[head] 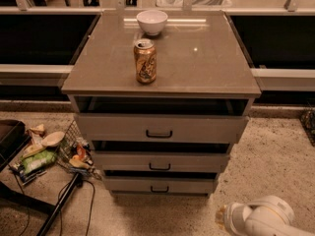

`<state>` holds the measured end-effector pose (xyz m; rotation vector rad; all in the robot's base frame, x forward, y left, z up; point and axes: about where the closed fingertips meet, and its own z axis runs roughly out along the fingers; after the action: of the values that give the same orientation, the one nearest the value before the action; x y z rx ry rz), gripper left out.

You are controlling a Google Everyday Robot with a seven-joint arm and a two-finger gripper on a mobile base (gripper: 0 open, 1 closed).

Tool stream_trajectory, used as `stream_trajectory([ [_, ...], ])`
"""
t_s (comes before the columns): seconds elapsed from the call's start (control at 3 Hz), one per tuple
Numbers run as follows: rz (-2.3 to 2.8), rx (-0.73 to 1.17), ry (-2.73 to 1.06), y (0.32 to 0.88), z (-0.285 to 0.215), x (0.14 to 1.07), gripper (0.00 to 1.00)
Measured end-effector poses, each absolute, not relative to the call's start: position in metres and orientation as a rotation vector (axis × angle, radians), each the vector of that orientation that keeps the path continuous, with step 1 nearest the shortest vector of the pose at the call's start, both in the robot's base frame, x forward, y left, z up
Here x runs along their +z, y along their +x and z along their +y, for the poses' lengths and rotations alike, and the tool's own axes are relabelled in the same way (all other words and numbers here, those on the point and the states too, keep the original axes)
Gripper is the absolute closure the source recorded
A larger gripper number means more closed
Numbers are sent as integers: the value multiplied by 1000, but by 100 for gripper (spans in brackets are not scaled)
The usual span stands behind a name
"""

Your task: Close bottom drawer

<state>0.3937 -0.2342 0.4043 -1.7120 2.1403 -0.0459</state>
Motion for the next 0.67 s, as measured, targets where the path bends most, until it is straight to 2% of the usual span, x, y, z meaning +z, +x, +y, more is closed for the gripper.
stream_trajectory([
  [0.33, 2105, -187, -1679, 348, -224, 471, 100],
  [0.67, 2059, -435, -1622, 343, -232, 539, 100],
])
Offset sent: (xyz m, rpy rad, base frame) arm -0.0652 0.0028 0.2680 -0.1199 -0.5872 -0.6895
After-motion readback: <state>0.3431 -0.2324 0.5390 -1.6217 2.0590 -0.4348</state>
